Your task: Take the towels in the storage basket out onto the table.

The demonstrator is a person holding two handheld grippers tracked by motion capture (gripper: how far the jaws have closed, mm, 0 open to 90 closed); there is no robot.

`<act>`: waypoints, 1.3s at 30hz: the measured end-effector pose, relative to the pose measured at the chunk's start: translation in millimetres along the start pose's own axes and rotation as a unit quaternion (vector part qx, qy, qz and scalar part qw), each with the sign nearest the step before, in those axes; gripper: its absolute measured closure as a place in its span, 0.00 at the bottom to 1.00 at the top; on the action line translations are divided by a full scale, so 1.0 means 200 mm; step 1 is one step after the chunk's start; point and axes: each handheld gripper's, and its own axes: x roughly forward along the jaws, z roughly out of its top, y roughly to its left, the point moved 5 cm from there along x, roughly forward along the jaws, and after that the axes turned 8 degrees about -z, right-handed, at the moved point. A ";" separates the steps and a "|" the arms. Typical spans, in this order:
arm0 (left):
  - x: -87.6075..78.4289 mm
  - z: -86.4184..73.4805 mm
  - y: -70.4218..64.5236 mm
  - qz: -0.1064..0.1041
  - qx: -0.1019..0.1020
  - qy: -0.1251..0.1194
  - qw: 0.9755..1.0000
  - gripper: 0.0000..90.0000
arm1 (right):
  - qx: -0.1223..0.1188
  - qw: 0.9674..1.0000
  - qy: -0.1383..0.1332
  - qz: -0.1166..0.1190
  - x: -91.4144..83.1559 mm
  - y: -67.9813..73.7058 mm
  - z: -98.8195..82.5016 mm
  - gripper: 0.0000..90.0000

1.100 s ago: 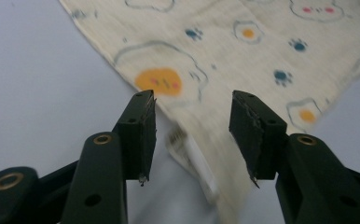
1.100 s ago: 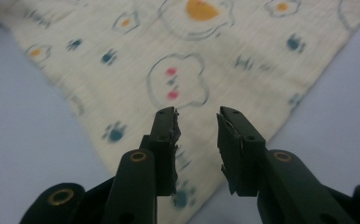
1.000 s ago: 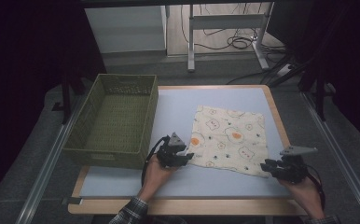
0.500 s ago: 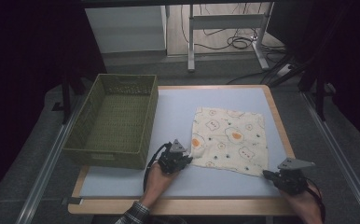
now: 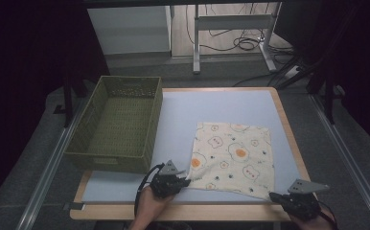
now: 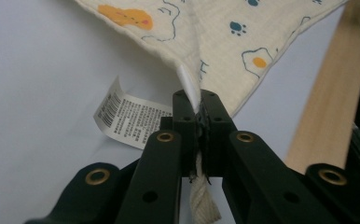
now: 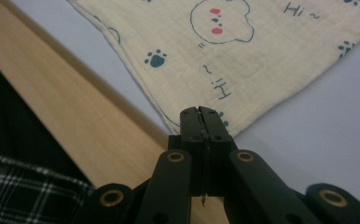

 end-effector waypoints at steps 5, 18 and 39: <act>-0.06 0.05 0.04 0.027 0.009 -0.022 0.999 0.74 | 0.008 1.000 -0.013 -0.003 -0.02 -0.03 0.03 0.91; -0.04 0.27 0.19 0.054 0.003 -0.023 0.998 0.62 | 0.056 0.996 -0.039 -0.055 0.14 -0.31 0.19 0.79; 0.10 0.34 0.17 0.087 0.029 0.017 0.996 0.50 | 0.056 0.997 -0.040 -0.035 0.16 -0.29 0.22 0.73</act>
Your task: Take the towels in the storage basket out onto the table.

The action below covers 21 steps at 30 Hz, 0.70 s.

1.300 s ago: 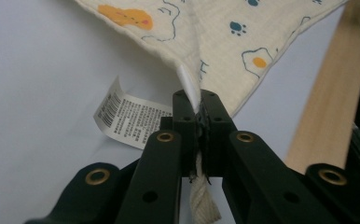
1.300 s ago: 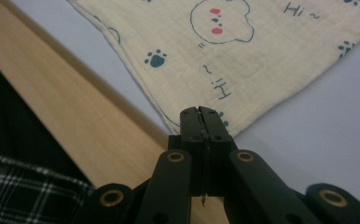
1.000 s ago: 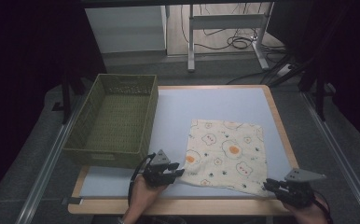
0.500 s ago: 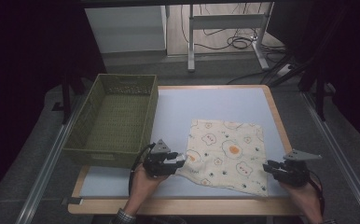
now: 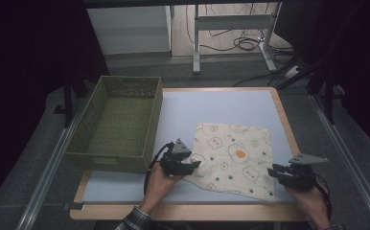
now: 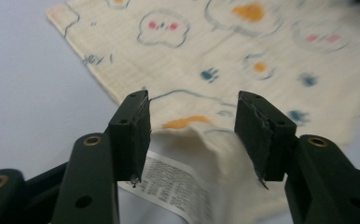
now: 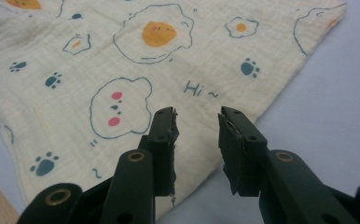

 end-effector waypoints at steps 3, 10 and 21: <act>0.02 -0.06 0.02 0.026 0.004 0.034 0.999 0.50 | -0.001 1.000 0.000 0.000 -0.01 0.00 -0.01 0.73; -0.01 -0.09 0.08 0.031 -0.018 0.013 0.999 0.46 | 0.011 1.000 0.002 -0.002 0.03 -0.03 0.00 0.72; 0.16 0.19 0.27 0.051 -0.029 -0.008 0.998 0.52 | 0.026 0.999 -0.006 -0.020 0.15 -0.14 0.12 0.71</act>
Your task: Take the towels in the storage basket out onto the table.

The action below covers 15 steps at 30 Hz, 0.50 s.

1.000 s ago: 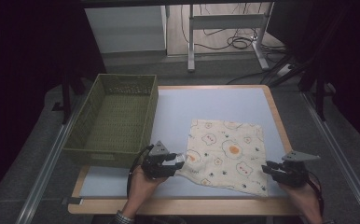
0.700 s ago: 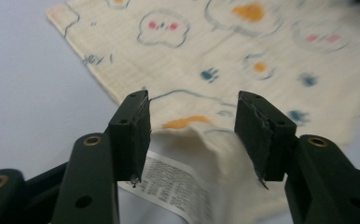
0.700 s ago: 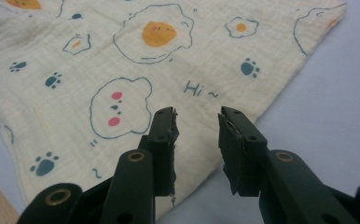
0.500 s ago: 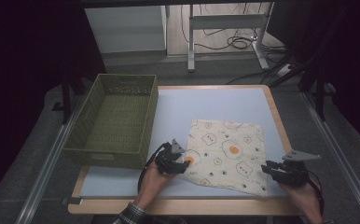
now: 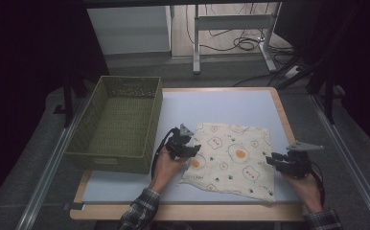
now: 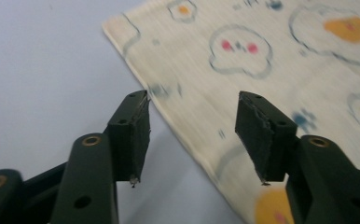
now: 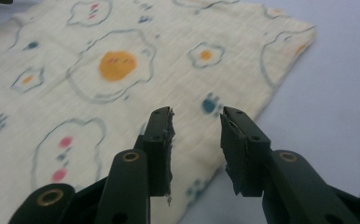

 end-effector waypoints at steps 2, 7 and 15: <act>0.04 0.05 0.04 0.009 0.002 -0.003 1.000 0.55 | 0.007 1.000 -0.002 -0.004 0.03 -0.04 0.03 0.71; 0.13 0.14 0.15 0.022 -0.002 -0.004 1.000 0.62 | 0.016 1.000 0.000 -0.007 0.11 -0.10 0.12 0.76; 0.25 0.21 0.29 0.022 -0.003 -0.005 1.000 0.70 | 0.017 0.999 0.003 -0.031 0.25 -0.21 0.25 0.85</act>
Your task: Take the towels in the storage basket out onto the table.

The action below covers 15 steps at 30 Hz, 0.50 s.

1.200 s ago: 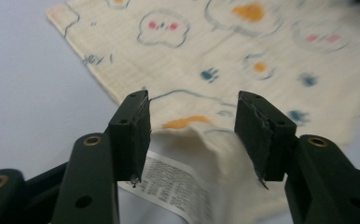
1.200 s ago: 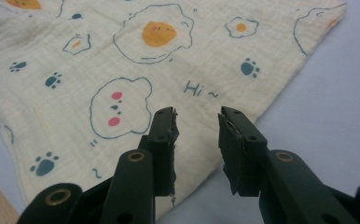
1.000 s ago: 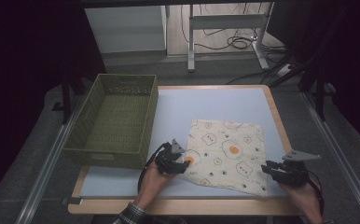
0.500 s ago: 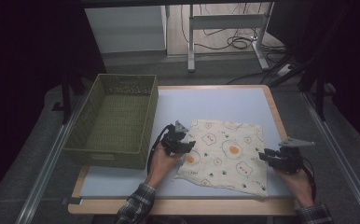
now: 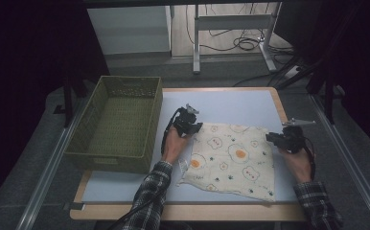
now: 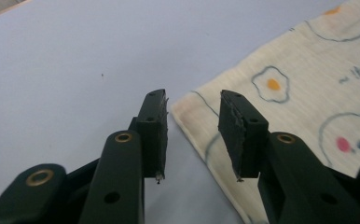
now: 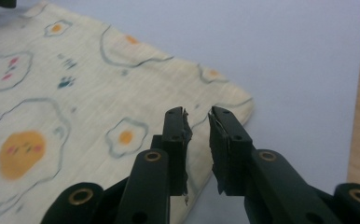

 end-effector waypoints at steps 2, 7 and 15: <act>0.03 0.00 0.02 -0.005 -0.005 0.002 1.000 0.71 | 0.002 1.000 0.003 -0.006 0.04 -0.02 0.03 0.85; 0.07 0.00 0.06 -0.002 -0.005 0.002 1.000 0.64 | 0.002 1.000 0.013 -0.024 0.13 -0.07 0.06 0.81; 0.11 0.00 0.07 -0.016 -0.017 0.000 1.000 0.62 | -0.015 0.999 0.023 -0.036 0.19 -0.08 0.04 0.80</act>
